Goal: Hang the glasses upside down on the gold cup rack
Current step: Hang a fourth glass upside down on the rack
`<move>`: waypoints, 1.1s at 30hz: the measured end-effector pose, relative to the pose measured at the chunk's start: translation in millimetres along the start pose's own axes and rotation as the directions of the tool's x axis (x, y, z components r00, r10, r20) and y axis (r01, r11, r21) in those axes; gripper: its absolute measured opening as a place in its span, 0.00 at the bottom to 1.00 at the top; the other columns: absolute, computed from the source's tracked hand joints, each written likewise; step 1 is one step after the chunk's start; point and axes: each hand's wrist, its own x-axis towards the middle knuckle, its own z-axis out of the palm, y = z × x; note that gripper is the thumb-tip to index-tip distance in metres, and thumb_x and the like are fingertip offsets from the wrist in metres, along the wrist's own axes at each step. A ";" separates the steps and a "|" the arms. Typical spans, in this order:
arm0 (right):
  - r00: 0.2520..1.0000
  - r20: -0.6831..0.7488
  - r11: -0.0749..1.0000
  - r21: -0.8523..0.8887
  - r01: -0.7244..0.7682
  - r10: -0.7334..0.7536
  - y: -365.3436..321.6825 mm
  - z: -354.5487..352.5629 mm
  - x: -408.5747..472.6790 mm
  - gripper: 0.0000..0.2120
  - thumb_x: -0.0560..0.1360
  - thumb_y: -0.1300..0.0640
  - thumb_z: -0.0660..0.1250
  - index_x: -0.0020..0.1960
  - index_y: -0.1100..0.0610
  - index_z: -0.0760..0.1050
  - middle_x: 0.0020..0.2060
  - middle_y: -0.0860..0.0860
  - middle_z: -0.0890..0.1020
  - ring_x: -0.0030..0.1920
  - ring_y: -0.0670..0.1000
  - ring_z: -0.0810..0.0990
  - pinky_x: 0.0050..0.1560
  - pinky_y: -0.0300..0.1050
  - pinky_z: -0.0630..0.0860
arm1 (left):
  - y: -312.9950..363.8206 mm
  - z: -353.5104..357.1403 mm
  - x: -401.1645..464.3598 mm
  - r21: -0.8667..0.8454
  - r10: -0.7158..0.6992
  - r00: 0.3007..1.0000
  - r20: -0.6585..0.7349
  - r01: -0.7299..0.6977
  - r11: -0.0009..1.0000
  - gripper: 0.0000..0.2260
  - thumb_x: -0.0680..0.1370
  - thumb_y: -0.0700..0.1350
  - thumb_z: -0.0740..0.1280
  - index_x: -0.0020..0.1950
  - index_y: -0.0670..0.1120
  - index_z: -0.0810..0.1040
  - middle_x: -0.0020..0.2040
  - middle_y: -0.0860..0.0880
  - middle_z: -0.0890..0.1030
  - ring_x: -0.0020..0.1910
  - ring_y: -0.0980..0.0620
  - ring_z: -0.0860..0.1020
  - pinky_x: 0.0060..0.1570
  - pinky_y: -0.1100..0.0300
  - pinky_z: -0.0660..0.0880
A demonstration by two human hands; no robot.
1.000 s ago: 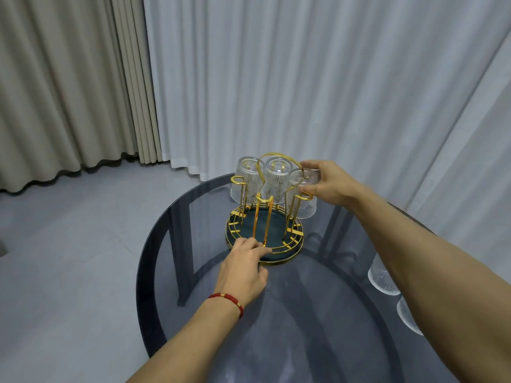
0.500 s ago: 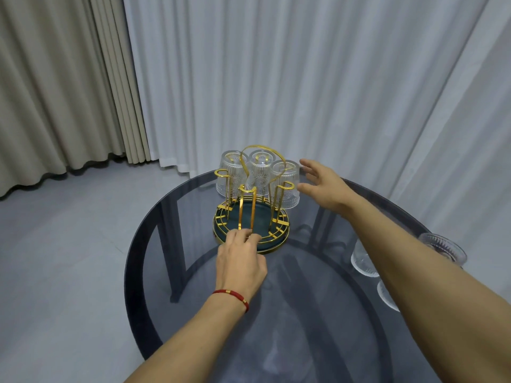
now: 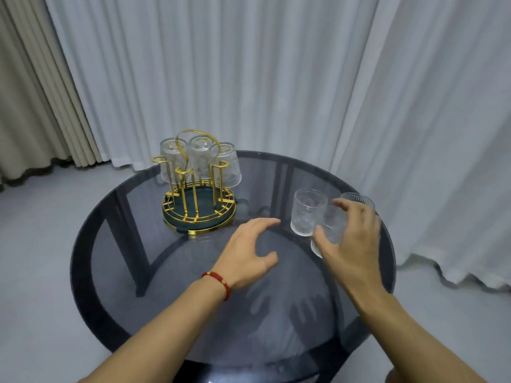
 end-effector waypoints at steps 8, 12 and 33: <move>0.825 0.271 0.806 0.211 -0.553 0.496 37.7 19.9 -1.4 0.51 0.69 0.45 0.79 0.81 0.59 0.55 0.79 0.58 0.66 0.77 0.61 0.66 0.75 0.58 0.68 | 16.7 17.0 -8.1 -0.092 -0.079 0.995 0.059 0.085 0.992 0.30 0.73 0.48 0.71 0.74 0.60 0.68 0.70 0.58 0.73 0.69 0.56 0.71 0.67 0.56 0.71; 0.834 0.235 0.819 0.185 -0.543 0.499 47.3 27.4 2.1 0.44 0.70 0.45 0.78 0.78 0.57 0.62 0.75 0.55 0.72 0.75 0.61 0.66 0.72 0.59 0.69 | 17.4 21.8 -12.2 -0.131 -0.096 0.994 0.056 0.102 0.986 0.29 0.74 0.48 0.71 0.74 0.60 0.68 0.68 0.57 0.75 0.66 0.57 0.72 0.62 0.58 0.73; 0.613 0.785 0.521 0.560 -0.644 -0.087 -38.6 67.0 -11.3 0.36 0.72 0.38 0.74 0.77 0.42 0.67 0.70 0.49 0.80 0.67 0.54 0.83 0.65 0.58 0.80 | -7.0 -63.5 -14.5 -0.666 -0.361 0.926 -0.109 0.201 0.718 0.23 0.71 0.47 0.79 0.64 0.50 0.78 0.58 0.44 0.82 0.56 0.47 0.84 0.45 0.42 0.85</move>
